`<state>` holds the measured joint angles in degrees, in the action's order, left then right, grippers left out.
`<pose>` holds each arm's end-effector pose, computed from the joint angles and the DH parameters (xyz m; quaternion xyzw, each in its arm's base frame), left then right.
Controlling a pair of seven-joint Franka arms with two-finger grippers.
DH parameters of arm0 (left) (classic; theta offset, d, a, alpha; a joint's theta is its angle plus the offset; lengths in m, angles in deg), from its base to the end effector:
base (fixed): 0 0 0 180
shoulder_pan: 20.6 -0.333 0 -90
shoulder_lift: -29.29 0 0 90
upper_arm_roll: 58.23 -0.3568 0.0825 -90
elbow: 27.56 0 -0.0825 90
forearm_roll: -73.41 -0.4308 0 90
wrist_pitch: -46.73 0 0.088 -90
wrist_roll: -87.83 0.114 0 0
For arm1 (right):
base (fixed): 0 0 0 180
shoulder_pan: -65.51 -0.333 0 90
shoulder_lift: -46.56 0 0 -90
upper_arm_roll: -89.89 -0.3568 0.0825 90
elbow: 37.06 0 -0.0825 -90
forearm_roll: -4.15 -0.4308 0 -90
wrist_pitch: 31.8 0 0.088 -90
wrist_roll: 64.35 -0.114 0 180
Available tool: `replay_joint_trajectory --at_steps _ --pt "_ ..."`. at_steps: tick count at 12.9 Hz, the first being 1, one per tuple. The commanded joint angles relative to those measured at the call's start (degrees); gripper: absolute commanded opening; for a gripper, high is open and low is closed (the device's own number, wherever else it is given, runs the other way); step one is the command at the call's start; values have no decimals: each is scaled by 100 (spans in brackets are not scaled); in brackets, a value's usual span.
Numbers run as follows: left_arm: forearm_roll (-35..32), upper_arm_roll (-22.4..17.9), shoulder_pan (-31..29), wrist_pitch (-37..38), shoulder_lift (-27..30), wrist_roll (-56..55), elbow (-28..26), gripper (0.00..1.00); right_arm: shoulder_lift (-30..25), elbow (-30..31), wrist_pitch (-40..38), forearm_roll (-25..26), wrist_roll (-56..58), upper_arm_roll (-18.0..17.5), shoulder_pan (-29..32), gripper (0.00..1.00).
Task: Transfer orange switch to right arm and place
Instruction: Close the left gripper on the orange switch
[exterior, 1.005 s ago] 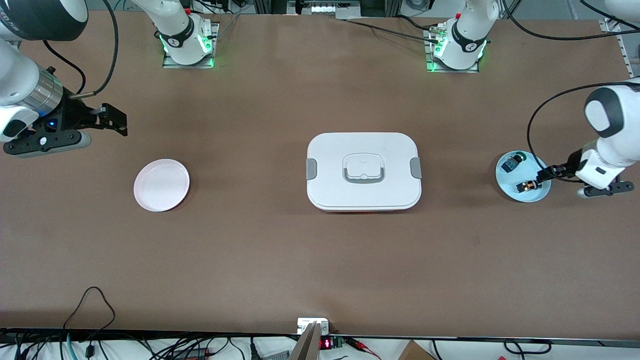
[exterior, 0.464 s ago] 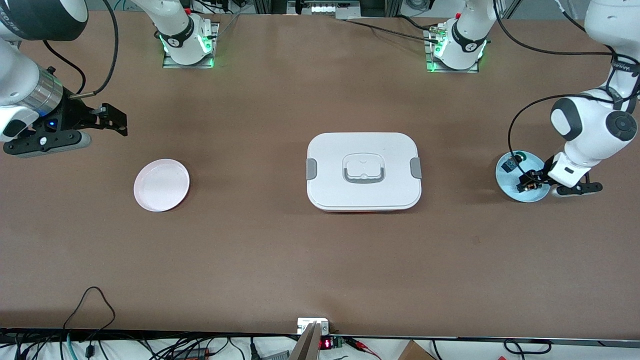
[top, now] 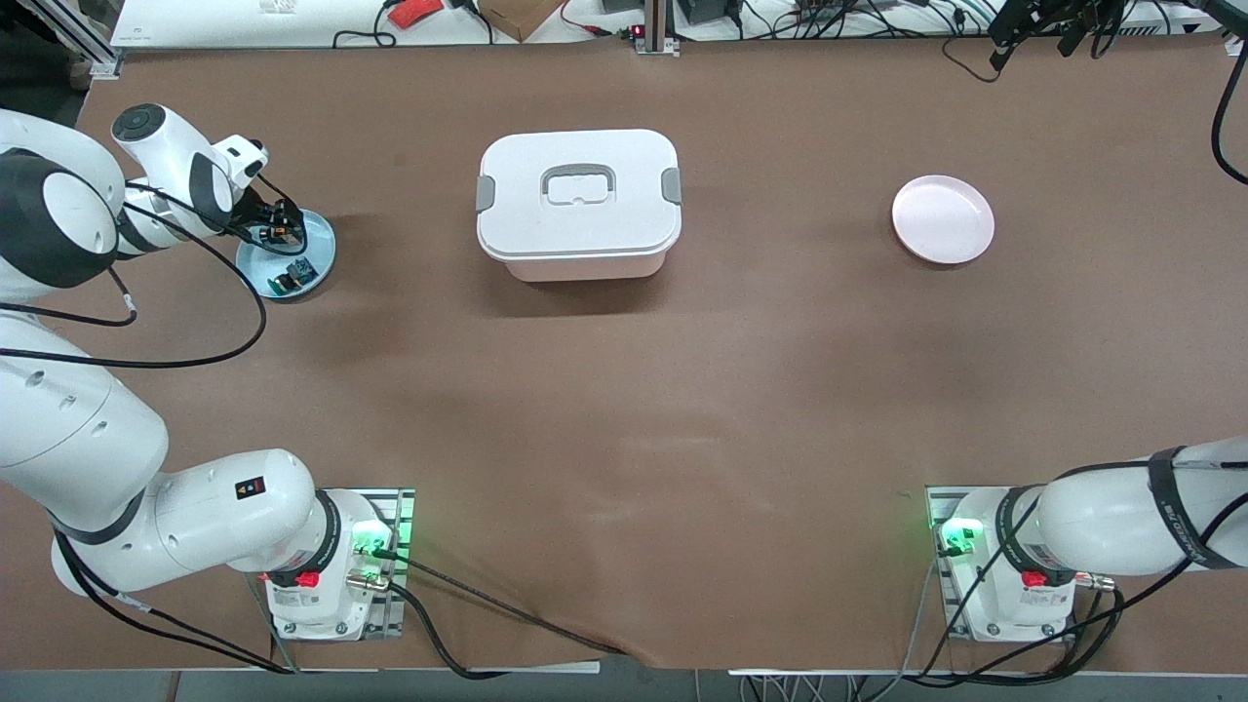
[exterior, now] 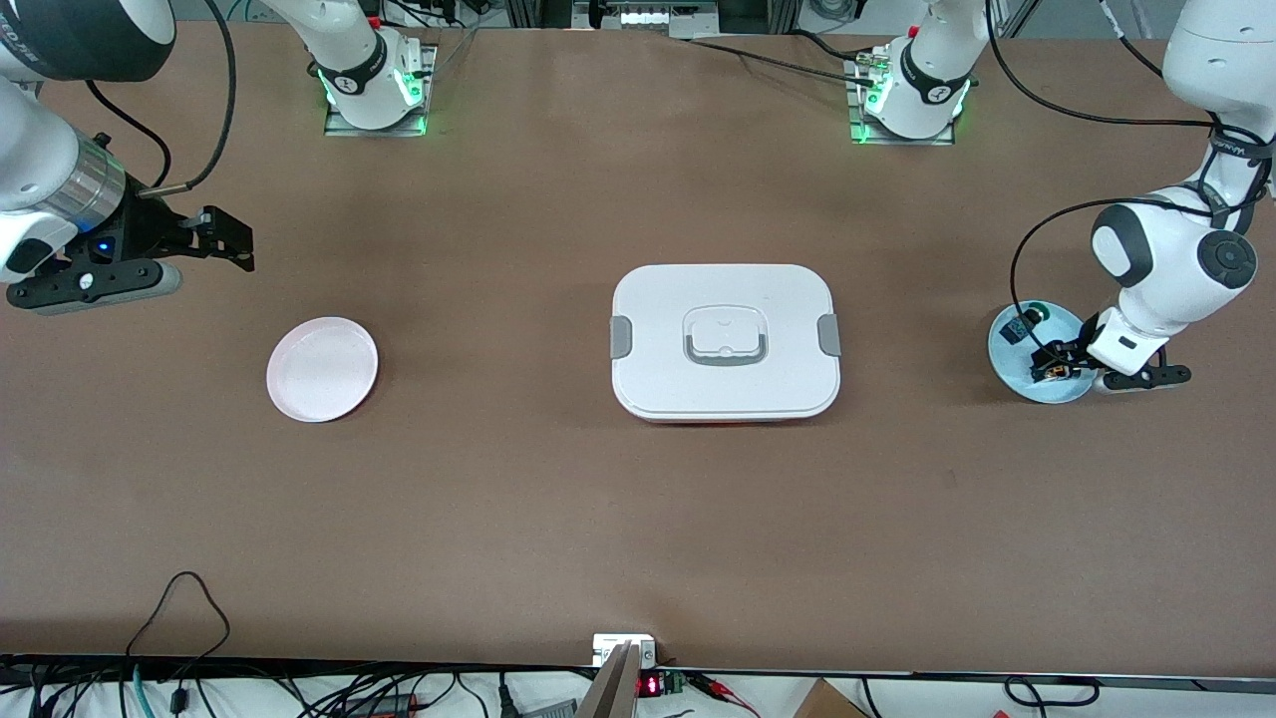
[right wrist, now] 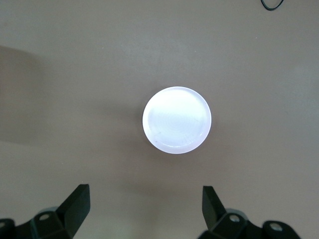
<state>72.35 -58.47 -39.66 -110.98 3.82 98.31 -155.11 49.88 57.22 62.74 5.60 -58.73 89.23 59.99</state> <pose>0.5607 0.1957 0.1667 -0.9968 -0.0682 -0.0383 0.0151 0.6194 0.0642 0.5907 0.9941 0.1041 -0.0266 0.0124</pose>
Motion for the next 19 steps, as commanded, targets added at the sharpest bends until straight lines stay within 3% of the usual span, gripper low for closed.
replay_joint_trajectory --at_steps 1,4,5,7,8,10,13,15,19 --pt "53 94 -88 -94 -81 129 37 100 -16 -50 -23 -40 -79 -22 -3 100" --pt "88 147 -88 -94 -99 103 37 97 -25 -50 -23 -40 -79 -22 -3 100" --pt "97 208 -88 -94 -99 51 46 90 -25 -50 -23 -40 -79 -22 -3 100" --pt "97 209 -80 -59 -107 42 55 55 -25 -50 -23 -40 -79 -22 -3 100" --pt "97 209 -80 -58 -107 50 55 49 -25 -50 -23 -40 -79 -22 -3 100" --pt "97 209 -80 -50 -81 120 98 45 -25 -50 -23 -40 -79 -22 -3 100" --pt "88 235 -62 186 182 138 134 46 -25 -50 -23 -40 -79 -22 -3 100" --pt "88 349 -62 1122 445 138 474 46 -25 -50 -41 -40 -70 -22 -3 100" --pt "141 489 -71 3698 499 147 1793 46 -16 -50 -76 -13 9 -22 -20 100"
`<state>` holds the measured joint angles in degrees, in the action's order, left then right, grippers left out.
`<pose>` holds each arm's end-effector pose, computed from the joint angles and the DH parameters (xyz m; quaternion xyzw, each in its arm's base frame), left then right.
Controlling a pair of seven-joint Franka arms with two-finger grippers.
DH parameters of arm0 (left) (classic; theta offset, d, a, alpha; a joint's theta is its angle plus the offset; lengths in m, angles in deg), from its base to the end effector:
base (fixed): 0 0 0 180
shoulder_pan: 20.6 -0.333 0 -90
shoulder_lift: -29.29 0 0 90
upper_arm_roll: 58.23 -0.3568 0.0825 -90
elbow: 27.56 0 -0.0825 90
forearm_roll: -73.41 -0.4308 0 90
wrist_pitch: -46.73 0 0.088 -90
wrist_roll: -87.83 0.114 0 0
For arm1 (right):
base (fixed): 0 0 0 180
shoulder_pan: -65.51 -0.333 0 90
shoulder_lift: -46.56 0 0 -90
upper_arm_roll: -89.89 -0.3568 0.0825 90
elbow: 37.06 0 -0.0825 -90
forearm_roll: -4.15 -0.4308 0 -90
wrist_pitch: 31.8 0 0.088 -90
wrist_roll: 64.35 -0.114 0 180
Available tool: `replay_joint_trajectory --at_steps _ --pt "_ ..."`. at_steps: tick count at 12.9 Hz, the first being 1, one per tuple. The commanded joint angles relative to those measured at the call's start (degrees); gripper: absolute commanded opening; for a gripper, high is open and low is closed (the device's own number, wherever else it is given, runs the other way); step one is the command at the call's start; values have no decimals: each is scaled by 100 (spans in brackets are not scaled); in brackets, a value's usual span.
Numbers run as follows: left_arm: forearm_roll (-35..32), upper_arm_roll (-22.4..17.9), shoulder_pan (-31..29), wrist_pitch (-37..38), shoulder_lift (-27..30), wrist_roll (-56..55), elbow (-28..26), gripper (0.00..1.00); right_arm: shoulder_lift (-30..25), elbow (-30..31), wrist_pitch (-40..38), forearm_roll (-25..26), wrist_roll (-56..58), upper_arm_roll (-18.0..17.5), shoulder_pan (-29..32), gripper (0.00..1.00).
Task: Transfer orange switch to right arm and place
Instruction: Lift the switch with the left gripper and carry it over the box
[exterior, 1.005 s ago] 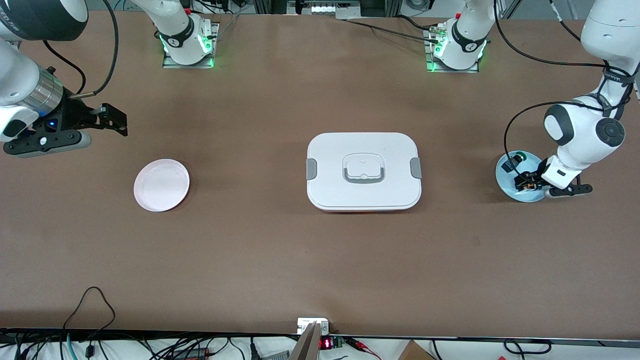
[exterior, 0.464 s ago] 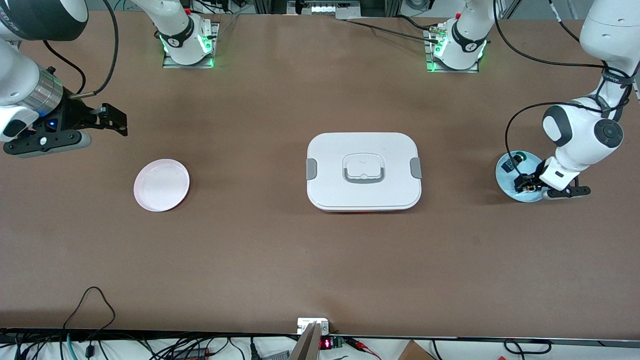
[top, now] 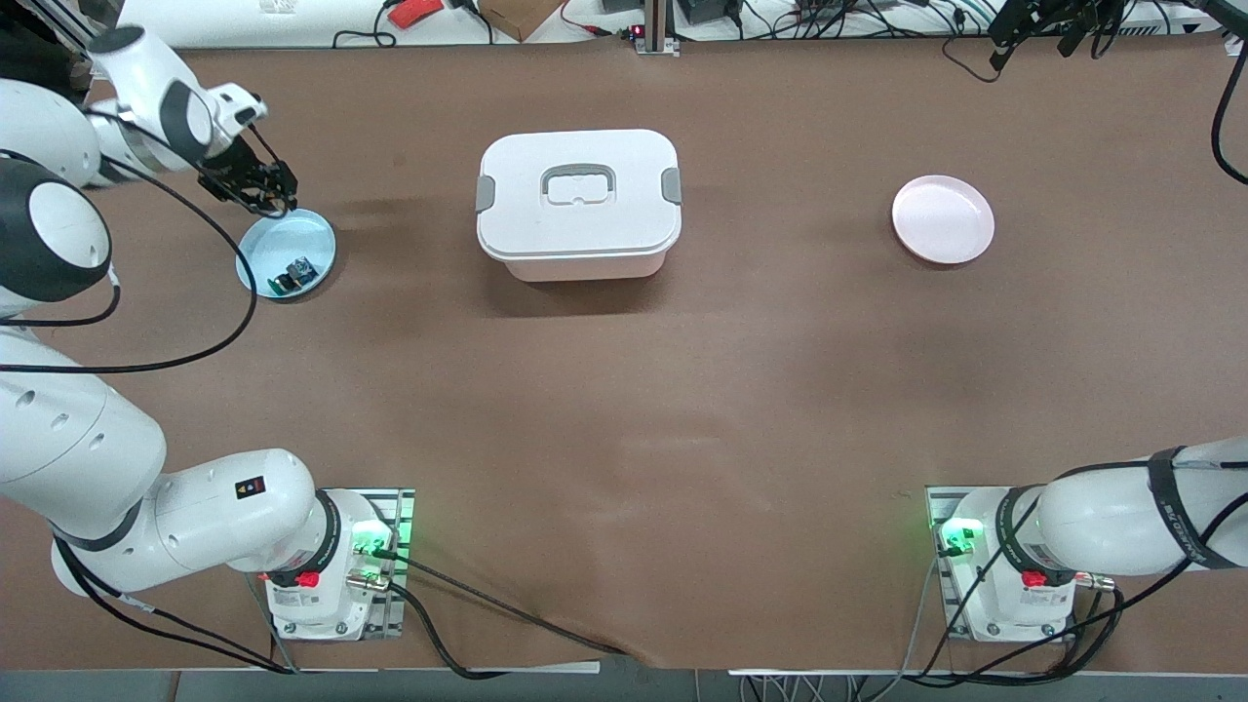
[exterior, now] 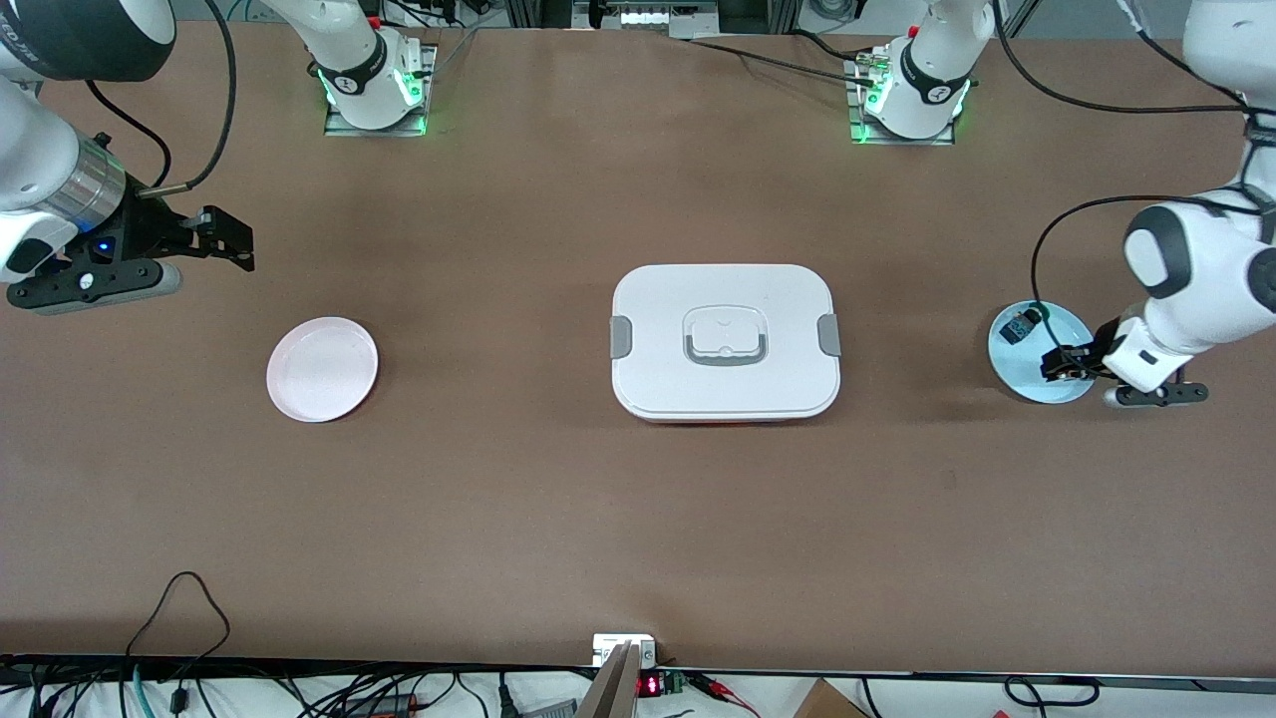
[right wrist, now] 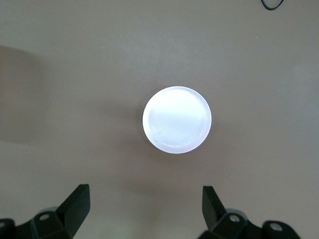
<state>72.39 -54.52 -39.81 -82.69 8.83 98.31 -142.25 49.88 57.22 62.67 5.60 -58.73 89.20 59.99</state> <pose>0.6168 0.1729 0.2694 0.9980 0.0392 -0.0472 0.0158 0.6193 0.0645 0.5906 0.9941 0.1043 -0.0272 0.0124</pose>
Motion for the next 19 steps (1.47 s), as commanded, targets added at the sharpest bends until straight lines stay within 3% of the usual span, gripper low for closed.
replay_joint_trajectory --at_steps 1,6,12,15,17,19 --pt "372 234 -73 1292 -2 147 743 46 -16 -50 -52 4 9 -28 -37 100" --pt "1883 393 -65 2552 -2 988 1282 46 19 -155 -17 -39 -44 -20 -301 100" --pt "3861 832 -64 2841 -98 3764 1282 48 229 -314 107 -110 26 -2 -318 100" --pt "5003 903 14 3265 -283 5038 1282 49 309 -340 -69 -232 780 -28 -353 100" --pt "5663 1209 15 3300 -388 5848 1282 49 352 -331 -121 -1544 896 -2 -318 100" --pt "6383 1587 14 3309 -555 6393 1282 48 528 -340 -139 -2505 757 -2 -336 100"
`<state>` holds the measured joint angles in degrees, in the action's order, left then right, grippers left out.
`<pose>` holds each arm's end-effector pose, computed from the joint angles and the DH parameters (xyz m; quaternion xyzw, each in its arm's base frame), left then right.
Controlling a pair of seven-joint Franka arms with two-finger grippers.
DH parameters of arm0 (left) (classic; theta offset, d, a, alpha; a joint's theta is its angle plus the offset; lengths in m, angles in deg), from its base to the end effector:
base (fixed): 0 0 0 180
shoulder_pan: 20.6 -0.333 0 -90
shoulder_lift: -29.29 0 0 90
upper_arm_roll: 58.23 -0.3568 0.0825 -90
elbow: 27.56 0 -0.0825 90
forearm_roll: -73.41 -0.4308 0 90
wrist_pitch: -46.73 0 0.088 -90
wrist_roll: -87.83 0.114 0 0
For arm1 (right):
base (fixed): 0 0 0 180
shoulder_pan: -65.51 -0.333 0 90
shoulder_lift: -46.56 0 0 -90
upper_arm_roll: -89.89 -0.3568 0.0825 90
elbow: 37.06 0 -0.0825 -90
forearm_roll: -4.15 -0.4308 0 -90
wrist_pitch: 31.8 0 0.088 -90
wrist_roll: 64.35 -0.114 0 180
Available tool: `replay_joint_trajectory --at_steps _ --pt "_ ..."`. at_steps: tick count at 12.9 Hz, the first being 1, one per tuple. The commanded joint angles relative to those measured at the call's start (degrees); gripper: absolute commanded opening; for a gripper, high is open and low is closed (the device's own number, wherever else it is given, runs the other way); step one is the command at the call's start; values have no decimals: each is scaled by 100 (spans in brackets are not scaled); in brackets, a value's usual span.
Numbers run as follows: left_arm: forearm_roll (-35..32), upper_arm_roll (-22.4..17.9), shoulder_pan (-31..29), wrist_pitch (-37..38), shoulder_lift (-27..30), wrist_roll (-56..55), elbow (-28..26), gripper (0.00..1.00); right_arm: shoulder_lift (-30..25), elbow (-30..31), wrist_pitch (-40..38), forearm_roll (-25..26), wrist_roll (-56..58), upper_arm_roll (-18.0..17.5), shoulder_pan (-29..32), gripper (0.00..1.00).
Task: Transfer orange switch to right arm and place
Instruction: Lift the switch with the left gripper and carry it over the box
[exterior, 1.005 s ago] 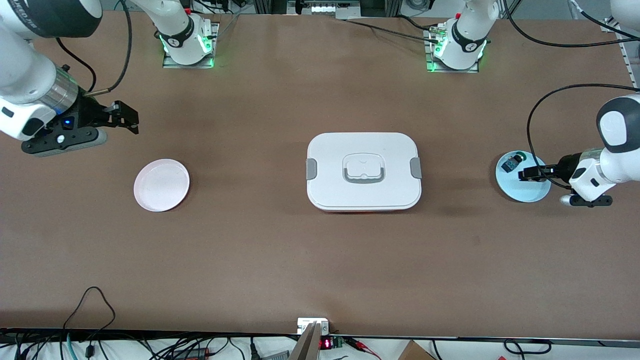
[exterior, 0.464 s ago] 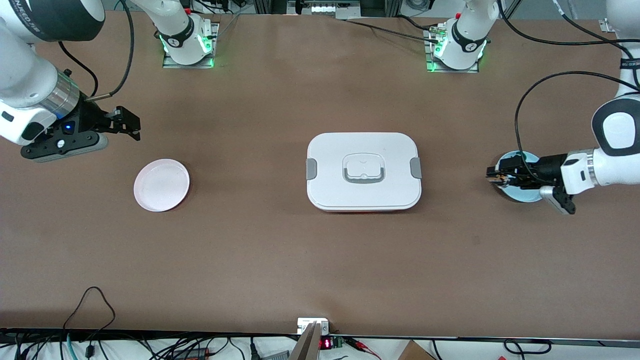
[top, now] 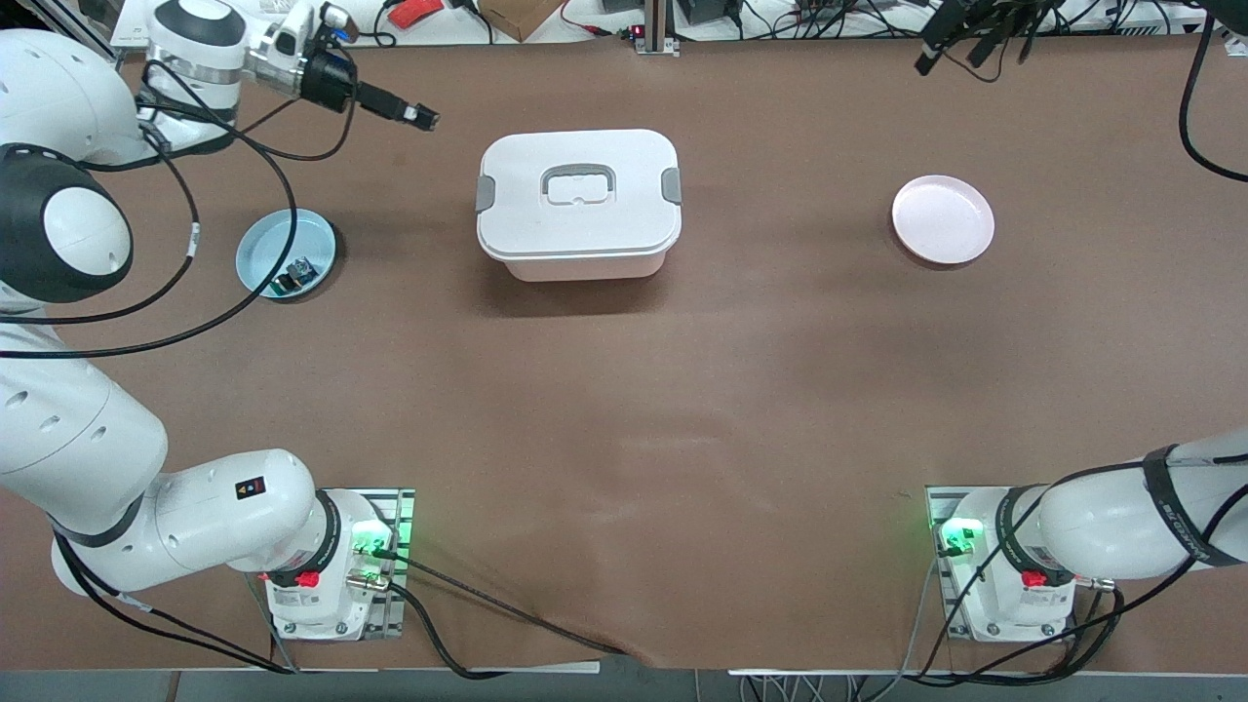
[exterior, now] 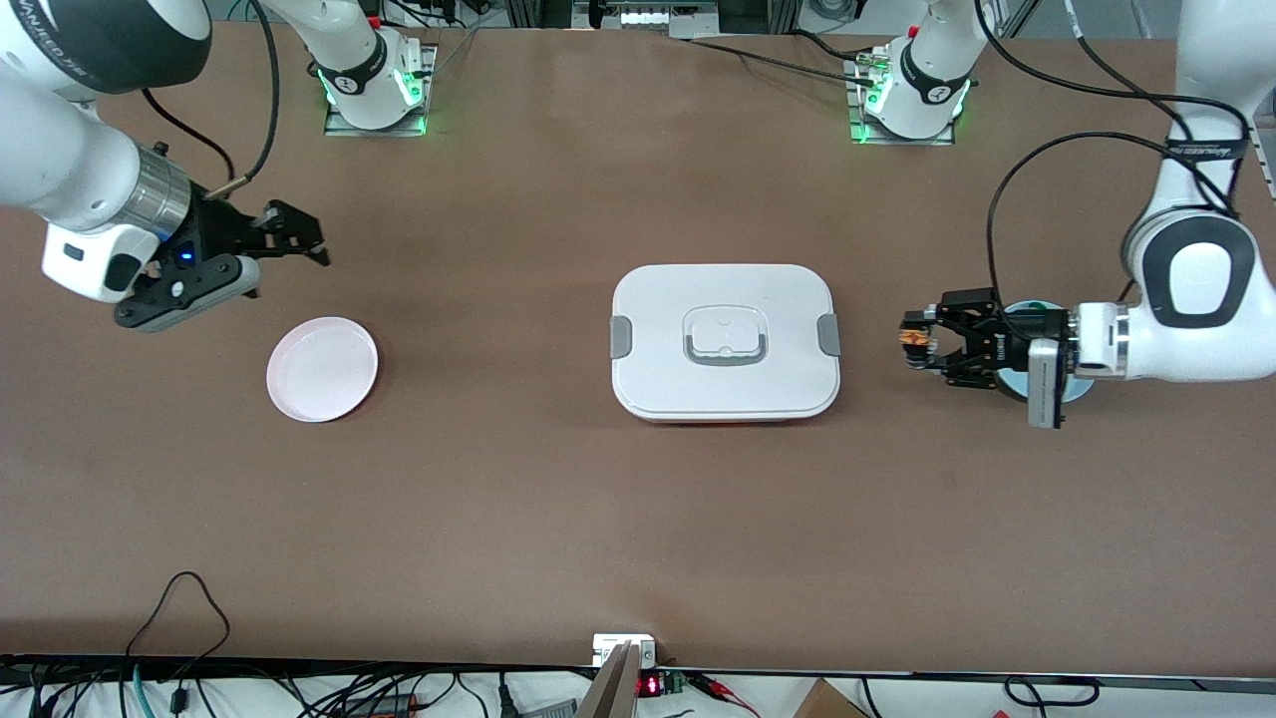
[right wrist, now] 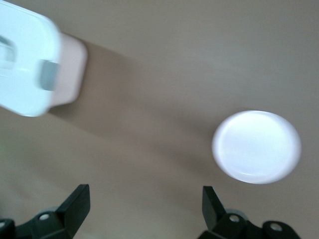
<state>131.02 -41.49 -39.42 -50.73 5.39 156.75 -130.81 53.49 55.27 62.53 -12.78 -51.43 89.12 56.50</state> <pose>0.6656 -0.0449 0.3468 0.7807 -0.3042 0.1089 0.5349 0.6275 0.1393 0.5728 -0.9722 -0.1774 0.0385 0.1481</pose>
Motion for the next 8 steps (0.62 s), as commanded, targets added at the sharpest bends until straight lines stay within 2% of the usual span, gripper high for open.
replay_joint_trajectory --at_steps 1,4,6,8 --pt "1011 469 -16 113 -316 970 138 48 308 -145 -125 -1219 -157 7 5 100" --pt "1823 830 80 95 -387 1728 138 47 739 -153 -99 -2872 -642 -11 -22 100" --pt "2428 840 473 34 -492 2281 138 47 985 -127 -29 -3979 -764 -11 -83 100" --pt "3235 840 930 -289 -641 3123 138 47 1187 -118 277 -4789 -844 -11 -223 100"
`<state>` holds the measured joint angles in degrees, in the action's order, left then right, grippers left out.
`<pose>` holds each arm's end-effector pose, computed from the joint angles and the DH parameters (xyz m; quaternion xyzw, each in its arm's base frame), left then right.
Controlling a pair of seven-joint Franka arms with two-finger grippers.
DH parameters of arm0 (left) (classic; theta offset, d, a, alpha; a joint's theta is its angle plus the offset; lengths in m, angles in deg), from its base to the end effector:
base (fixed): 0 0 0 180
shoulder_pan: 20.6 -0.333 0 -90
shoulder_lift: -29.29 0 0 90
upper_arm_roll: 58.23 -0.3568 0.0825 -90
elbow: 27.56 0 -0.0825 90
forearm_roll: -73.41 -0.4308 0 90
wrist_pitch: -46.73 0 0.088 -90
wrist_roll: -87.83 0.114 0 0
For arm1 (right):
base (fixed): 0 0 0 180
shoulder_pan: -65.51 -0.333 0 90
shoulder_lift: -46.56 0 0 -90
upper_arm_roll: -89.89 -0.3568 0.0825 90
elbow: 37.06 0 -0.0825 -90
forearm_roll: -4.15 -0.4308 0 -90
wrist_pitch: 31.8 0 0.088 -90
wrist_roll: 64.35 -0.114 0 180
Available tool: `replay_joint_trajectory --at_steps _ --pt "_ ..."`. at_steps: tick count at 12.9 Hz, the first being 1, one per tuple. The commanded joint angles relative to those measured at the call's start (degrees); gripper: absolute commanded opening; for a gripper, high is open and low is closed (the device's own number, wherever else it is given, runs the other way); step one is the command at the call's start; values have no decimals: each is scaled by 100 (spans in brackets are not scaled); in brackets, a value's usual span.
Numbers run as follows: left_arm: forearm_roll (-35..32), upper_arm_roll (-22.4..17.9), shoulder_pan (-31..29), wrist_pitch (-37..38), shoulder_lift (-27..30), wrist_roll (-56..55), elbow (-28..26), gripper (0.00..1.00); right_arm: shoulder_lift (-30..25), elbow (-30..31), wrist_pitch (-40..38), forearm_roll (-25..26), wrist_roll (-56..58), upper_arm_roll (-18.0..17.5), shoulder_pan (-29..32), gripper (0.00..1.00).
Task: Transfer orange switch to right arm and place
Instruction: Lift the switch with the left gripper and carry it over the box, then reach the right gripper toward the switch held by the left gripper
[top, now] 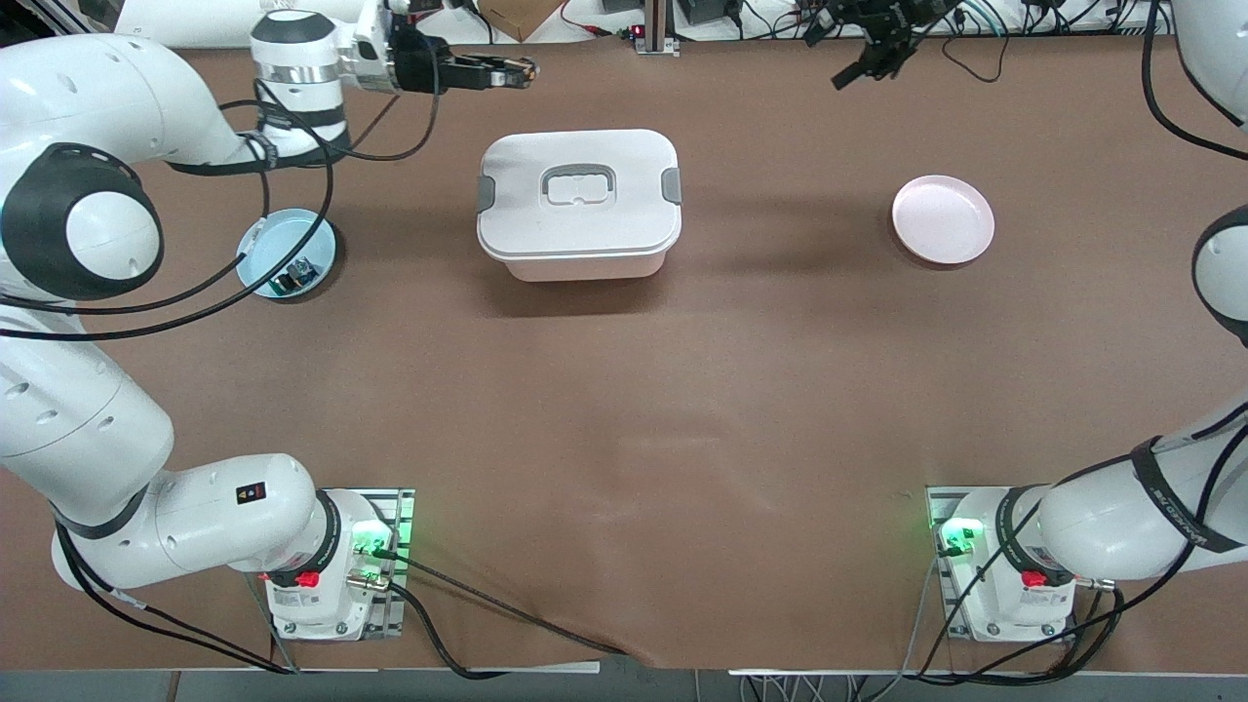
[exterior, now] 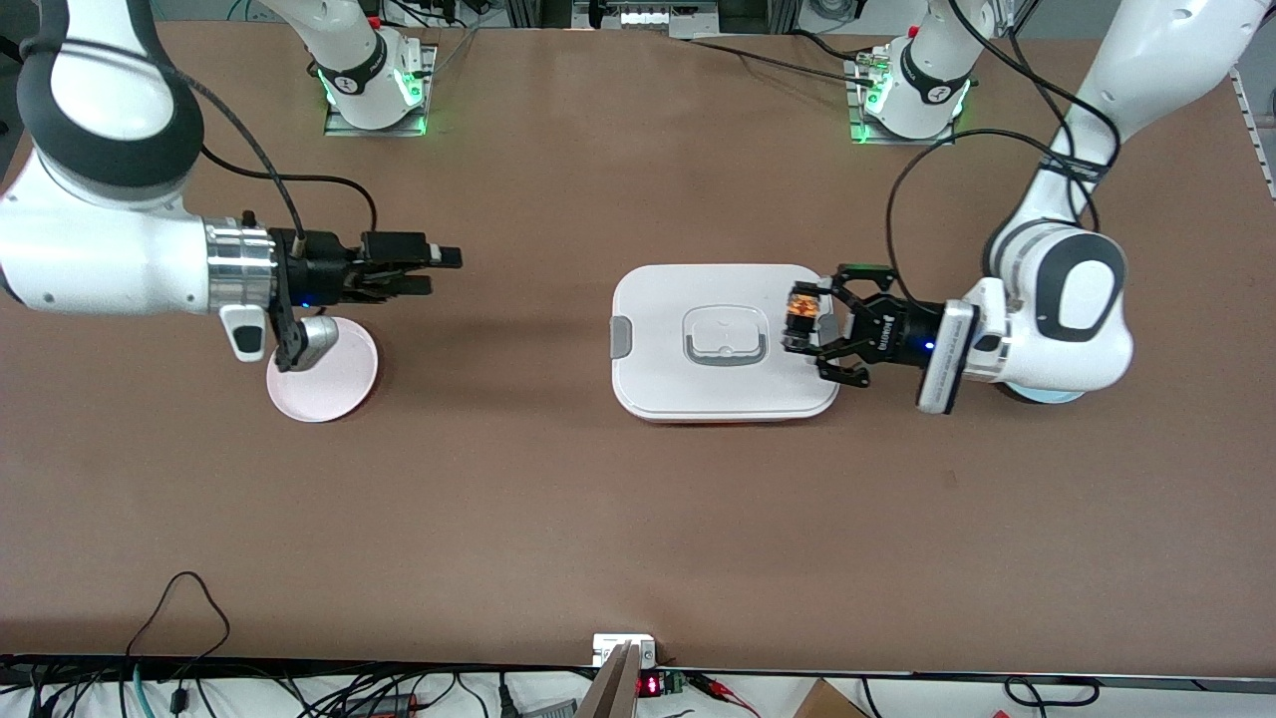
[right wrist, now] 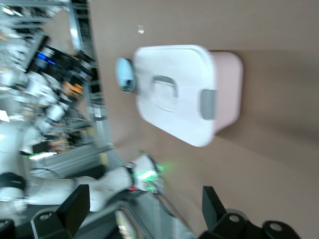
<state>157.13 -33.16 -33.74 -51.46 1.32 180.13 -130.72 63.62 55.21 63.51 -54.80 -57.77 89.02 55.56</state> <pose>0.6652 -0.2067 0.3591 0.6032 -0.3515 0.2843 0.6572 0.6630 0.2174 0.5018 -0.8689 -0.0267 0.1241 0.4784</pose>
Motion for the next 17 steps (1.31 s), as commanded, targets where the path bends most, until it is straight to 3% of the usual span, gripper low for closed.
replay_joint_trajectory --at_steps 1,3,8,16,17 --pt "976 -2 591 -375 -270 1190 129 46 262 -87 382 -905 -289 -1 -287 100" --pt "1399 -2 865 -491 -332 1440 129 46 333 10 839 -1564 -631 -1 -577 100" --pt "2060 -2 1296 -799 -323 1449 129 47 421 300 1884 -2629 -694 -1 -1210 100" --pt "2052 -2 1306 -790 -323 1449 129 47 500 283 2773 -3061 -966 -1 -1817 100" --pt "2060 -2 1314 -790 -323 1449 129 47 500 283 2887 -3322 -957 -1 -1887 100"
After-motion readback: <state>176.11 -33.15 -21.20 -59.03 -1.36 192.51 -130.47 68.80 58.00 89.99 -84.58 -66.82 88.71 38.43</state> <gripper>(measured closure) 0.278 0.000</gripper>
